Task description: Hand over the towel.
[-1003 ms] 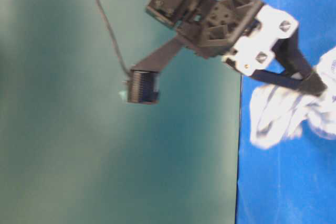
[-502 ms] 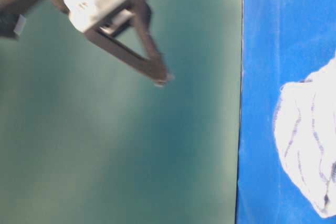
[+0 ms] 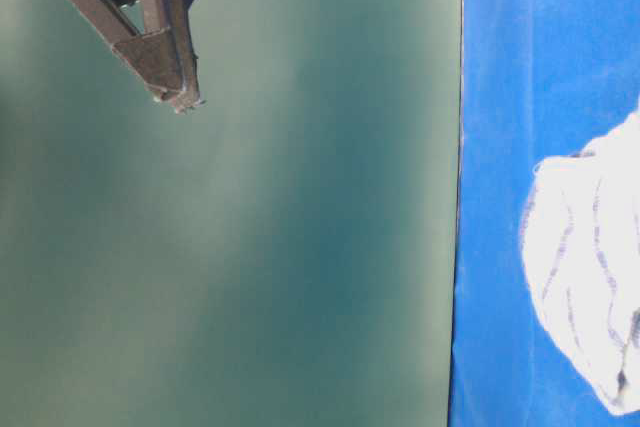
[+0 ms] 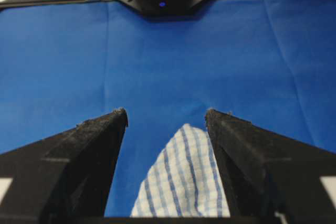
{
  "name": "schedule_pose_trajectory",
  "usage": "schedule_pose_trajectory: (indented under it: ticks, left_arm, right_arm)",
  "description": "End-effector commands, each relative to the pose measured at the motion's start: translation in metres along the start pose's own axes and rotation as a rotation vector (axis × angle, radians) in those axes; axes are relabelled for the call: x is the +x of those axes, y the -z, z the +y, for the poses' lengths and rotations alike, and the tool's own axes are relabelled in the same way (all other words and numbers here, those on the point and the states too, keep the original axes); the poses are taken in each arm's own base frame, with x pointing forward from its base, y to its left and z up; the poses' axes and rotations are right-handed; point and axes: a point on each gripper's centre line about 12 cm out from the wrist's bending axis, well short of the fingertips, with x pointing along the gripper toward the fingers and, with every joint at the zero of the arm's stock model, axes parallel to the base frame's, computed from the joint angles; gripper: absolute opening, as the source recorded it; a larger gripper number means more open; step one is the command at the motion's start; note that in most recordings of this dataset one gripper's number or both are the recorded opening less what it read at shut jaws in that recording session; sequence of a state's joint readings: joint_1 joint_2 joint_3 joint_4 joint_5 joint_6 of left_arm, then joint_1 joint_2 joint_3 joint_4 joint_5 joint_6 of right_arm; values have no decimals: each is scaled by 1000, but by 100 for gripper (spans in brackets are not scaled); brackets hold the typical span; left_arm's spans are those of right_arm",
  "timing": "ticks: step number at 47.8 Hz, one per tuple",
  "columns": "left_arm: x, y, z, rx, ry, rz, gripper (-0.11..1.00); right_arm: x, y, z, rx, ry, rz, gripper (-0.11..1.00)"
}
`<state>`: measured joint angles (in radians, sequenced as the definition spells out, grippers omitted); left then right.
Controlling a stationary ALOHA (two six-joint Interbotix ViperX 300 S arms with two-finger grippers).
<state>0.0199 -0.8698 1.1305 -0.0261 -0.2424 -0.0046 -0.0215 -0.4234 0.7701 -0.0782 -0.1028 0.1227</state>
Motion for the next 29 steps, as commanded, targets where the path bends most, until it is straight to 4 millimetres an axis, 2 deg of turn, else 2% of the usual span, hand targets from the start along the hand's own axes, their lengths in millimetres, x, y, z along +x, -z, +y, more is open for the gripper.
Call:
schedule_pose_trajectory:
  ticks: [1, 7, 14, 29]
  left_arm:
    - [2, -5, 0, -2, -2, -20, 91]
    - [1, -7, 0, 0, -1, -29, 90]
    - [-5, -9, 0, 10, 1, -21, 90]
    - [-39, -11, 1, 16, -5, 9, 90]
  right_arm:
    - [-3, -9, 1, -5, -4, -37, 68]
    - [-6, -9, 1, -4, -4, -38, 68]
    - [-22, -10, 1, 2, -2, -41, 68]
    - [-87, -3, 1, -3, 1, -89, 68]
